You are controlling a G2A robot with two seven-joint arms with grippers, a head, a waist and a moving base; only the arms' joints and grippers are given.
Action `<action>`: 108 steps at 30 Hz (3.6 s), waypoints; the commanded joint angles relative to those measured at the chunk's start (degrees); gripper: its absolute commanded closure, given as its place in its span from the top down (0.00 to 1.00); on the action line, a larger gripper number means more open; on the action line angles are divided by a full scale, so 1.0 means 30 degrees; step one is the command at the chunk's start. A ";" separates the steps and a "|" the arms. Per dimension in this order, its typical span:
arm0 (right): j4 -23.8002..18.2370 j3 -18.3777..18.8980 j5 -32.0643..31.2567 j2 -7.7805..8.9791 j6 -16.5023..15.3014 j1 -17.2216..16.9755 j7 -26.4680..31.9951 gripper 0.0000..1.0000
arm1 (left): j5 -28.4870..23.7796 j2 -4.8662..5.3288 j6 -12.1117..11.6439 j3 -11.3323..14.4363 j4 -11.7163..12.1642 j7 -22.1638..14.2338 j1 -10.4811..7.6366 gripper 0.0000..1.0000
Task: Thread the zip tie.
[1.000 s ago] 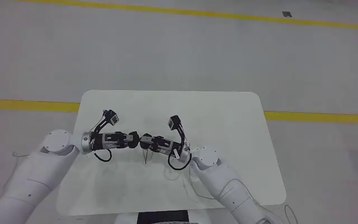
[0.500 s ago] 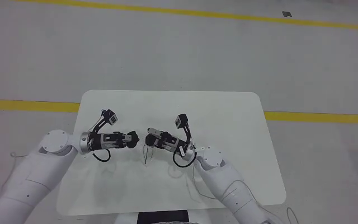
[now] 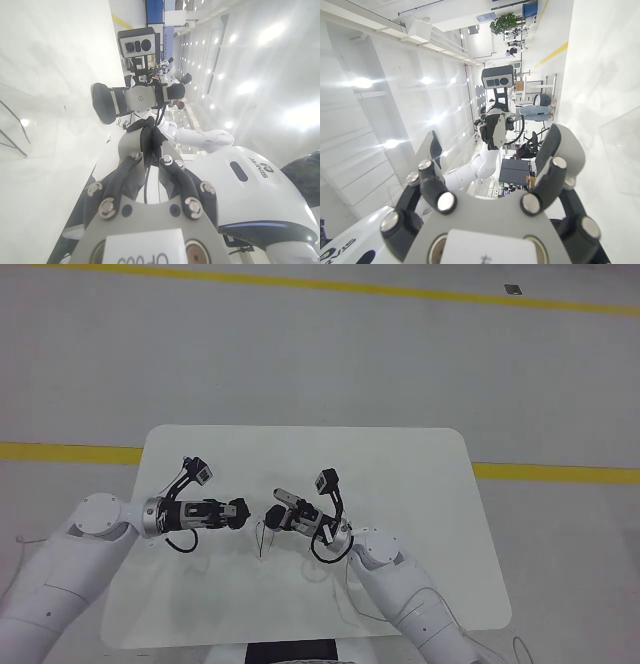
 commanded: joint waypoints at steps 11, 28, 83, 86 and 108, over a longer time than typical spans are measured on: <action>0.0000 0.0000 -0.0001 0.0000 -0.0001 0.0000 0.0001 1.00 | 0.4915 -0.0901 0.0000 -0.2162 -0.1696 0.1485 0.0587 0.00; 0.0000 0.0000 -0.0001 0.0000 -0.0001 0.0000 0.0001 1.00 | 0.3403 -0.3023 0.0000 -0.5232 -0.1402 -0.2076 0.1393 0.00; -0.7385 -0.2882 -1.4736 0.0574 1.0917 0.0835 -0.0511 1.00 | -0.2698 -0.1746 0.0000 -0.6617 0.3527 -0.2076 -0.0460 0.00; -0.7385 -0.2882 -1.4736 0.0574 1.0917 0.0835 -0.0511 1.00 | -0.2698 -0.1746 0.0000 -0.6617 0.3527 -0.2076 -0.0460 0.00; -0.2233 -0.4822 -2.3942 -0.3569 1.2538 0.4622 0.4595 1.00 | -0.2698 -0.1746 0.0000 -0.6617 0.3527 -0.2076 -0.0460 0.00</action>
